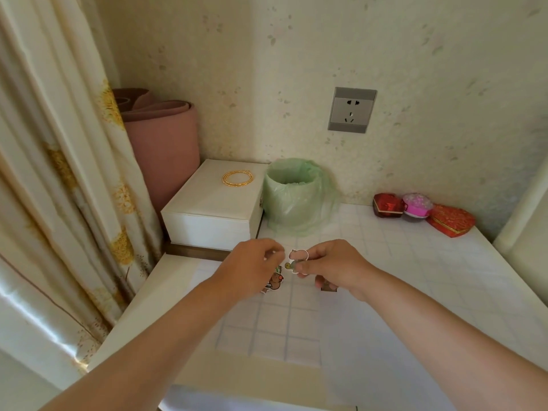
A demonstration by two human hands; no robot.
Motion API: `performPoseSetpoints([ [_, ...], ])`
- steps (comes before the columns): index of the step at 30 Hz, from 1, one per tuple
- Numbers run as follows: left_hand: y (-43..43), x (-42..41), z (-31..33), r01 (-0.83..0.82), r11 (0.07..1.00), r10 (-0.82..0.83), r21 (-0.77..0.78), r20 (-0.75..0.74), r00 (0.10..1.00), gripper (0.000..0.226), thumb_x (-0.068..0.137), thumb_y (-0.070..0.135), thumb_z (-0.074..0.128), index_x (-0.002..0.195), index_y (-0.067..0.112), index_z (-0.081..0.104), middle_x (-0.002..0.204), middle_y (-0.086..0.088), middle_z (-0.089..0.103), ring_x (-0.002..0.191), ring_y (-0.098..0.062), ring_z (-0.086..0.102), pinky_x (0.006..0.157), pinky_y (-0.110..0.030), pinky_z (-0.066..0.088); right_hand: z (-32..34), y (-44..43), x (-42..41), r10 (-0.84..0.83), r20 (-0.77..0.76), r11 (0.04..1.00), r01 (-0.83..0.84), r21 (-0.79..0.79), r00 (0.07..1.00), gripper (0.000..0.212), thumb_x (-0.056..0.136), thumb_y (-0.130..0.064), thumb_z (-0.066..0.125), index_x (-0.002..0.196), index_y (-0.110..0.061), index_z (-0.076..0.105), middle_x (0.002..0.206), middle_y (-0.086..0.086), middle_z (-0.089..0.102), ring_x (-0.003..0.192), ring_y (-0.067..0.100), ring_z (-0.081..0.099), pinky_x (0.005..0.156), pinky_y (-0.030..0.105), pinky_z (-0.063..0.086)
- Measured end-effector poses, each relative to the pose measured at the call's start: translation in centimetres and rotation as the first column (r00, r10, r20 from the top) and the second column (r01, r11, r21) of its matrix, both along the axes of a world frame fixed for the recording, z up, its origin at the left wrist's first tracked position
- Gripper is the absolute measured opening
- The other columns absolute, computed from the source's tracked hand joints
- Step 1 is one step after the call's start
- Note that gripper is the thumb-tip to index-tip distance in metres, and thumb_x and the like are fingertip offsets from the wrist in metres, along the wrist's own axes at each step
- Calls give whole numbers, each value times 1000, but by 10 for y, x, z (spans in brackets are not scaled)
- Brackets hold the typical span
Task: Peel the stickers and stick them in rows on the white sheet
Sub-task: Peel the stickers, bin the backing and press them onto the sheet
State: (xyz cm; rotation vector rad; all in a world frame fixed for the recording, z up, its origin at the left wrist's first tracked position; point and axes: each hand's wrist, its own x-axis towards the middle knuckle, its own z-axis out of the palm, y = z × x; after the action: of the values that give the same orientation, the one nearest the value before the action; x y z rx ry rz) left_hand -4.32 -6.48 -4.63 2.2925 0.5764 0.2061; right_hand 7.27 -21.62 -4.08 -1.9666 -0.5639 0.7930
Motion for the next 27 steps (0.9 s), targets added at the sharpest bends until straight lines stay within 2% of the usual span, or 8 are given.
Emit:
performPoseSetpoints([
  [3, -9, 8, 10, 15, 979, -9, -204, 30, 1000, 31, 86, 54, 68, 107, 31, 69, 93, 10, 71, 84, -9, 69, 70, -25, 57, 9, -7, 1, 36, 11, 999, -37, 24, 999, 5, 81, -14, 80, 84, -15, 77, 78, 3, 76, 46, 10, 49, 45, 18, 39],
  [6, -12, 18, 13, -4, 947, 36, -323, 95, 995, 23, 82, 44, 77, 92, 23, 73, 82, 1, 75, 71, -8, 69, 79, -30, 56, 16, -13, 6, 21, 30, 999, -22, 41, 999, 9, 84, -20, 79, 89, -12, 77, 76, 1, 75, 46, 9, 47, 44, 17, 36],
  [8, -14, 26, 15, -35, 925, 101, -379, 153, 983, 25, 82, 43, 77, 90, 19, 72, 81, 0, 75, 65, -5, 66, 75, -29, 55, 19, -18, 12, -19, 17, 999, 18, 50, 1000, 15, 88, -27, 75, 93, -14, 77, 80, -1, 76, 50, 11, 49, 46, 19, 36],
  [11, -18, 39, 20, -76, 918, 158, -389, 183, 970, 31, 85, 48, 73, 92, 18, 70, 77, 2, 70, 61, -5, 64, 62, -23, 46, 21, -25, 25, -88, -77, 987, 97, 126, 993, 15, 94, -27, 67, 98, -14, 76, 90, 0, 77, 56, 14, 53, 53, 25, 37],
  [14, -28, 49, 22, -35, 918, 117, -395, 186, 976, 31, 88, 45, 71, 95, 15, 68, 78, 2, 68, 60, -8, 63, 57, -20, 43, 22, -33, 34, -137, -107, 973, 154, 169, 985, 14, 93, -25, 68, 97, -14, 76, 92, 2, 77, 58, 19, 56, 57, 28, 41],
  [19, -42, 65, 18, -15, 919, 103, -395, 203, 974, 26, 90, 40, 69, 91, 14, 66, 76, -1, 66, 55, -7, 62, 57, -24, 47, 26, -39, 38, -206, -28, 956, 208, 206, 978, 9, 92, -15, 69, 90, -9, 76, 79, 2, 75, 43, 14, 55, 41, 16, 39],
  [23, -48, 72, 17, 14, 917, 84, -398, 228, 970, 11, 91, 24, 70, 89, 13, 67, 73, -2, 66, 58, -9, 64, 54, -20, 53, 23, -40, 38, -227, 56, 952, 209, 222, 972, 8, 89, -11, 72, 87, -4, 76, 78, 8, 76, 41, 14, 54, 37, 18, 35],
  [27, -51, 77, 19, 4, 890, 124, -457, 251, 960, 8, 91, 16, 70, 88, 9, 69, 76, -6, 65, 54, -4, 62, 53, -14, 51, 24, -41, 42, -232, -59, 940, 240, 243, 971, 17, 91, -21, 69, 91, -5, 74, 82, 7, 76, 45, 18, 56, 41, 21, 41],
])
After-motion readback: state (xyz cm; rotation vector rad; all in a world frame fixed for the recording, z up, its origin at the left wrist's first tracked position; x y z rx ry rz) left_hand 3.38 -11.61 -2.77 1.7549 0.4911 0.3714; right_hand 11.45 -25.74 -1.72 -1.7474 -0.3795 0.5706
